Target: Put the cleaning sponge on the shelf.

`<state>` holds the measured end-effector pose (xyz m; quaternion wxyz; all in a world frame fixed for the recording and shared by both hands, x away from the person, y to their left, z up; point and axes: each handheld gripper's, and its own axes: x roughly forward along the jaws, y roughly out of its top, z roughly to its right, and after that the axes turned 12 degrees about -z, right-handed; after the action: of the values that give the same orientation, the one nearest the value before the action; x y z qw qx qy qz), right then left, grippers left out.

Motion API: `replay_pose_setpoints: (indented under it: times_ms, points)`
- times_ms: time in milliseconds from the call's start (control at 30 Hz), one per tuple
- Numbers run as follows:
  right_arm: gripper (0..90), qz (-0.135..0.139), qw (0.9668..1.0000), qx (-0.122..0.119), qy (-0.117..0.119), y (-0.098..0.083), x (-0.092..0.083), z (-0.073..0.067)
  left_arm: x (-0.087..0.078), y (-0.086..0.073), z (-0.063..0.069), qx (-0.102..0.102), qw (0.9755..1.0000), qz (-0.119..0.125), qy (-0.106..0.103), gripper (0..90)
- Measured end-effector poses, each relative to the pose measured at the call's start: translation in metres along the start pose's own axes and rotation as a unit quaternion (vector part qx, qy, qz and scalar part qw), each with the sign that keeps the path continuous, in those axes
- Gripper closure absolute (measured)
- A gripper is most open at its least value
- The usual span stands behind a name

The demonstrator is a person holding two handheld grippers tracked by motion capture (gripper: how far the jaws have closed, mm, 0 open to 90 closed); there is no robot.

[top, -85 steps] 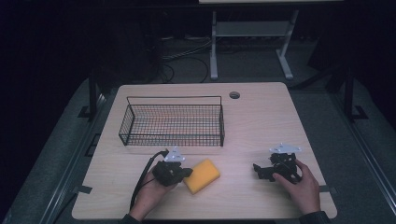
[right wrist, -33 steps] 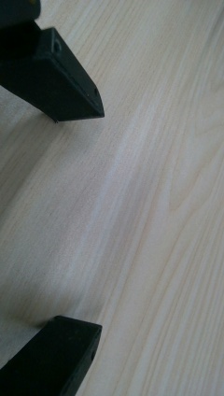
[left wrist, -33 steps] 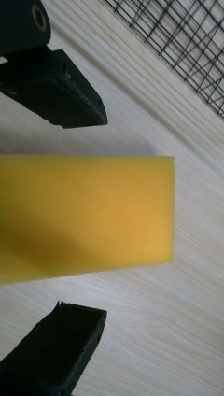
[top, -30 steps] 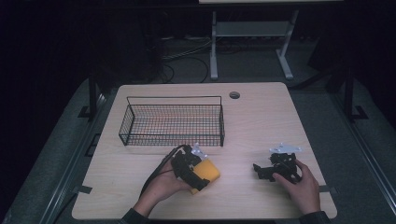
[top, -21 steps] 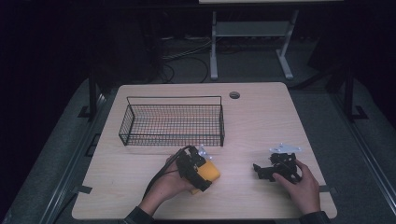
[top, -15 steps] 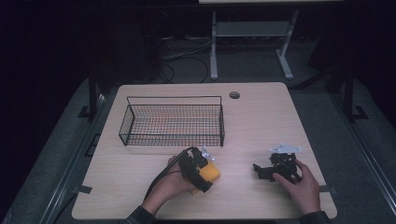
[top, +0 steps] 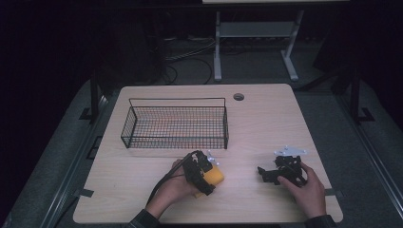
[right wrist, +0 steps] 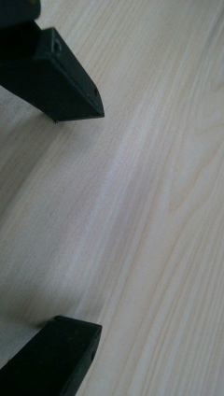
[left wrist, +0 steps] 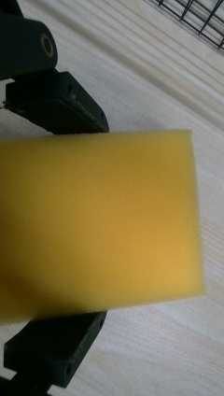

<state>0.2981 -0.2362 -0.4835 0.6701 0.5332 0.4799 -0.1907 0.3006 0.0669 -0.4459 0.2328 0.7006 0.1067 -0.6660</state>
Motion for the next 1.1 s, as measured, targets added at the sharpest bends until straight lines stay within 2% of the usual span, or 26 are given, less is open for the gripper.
replay_pose_setpoints:
  times_ms: [167, 433, 733, 1100]
  points:
    - [0.0, 0.000, 1.0000, 0.000, 0.000, 0.000, 0.000, 0.000, -0.001, 0.000, 0.000, 0.000, 1.0000, 0.002, -0.001, 20.9]
    - [0.0, 0.000, 1.0000, 0.000, 0.000, 0.000, 0.000, 0.000, -0.003, -0.002, -0.002, -0.003, 1.0000, 0.004, 0.000, 22.0]
    - [0.0, 0.000, 1.0000, 0.000, 0.000, 0.000, 0.000, 0.000, -0.009, -0.004, -0.003, -0.007, 0.9998, 0.010, -0.012, 22.1]
    - [0.0, 0.000, 1.0000, 0.000, 0.000, 0.000, 0.000, 0.000, -0.028, -0.006, -0.007, -0.010, 0.9993, 0.032, -0.015, 22.2]
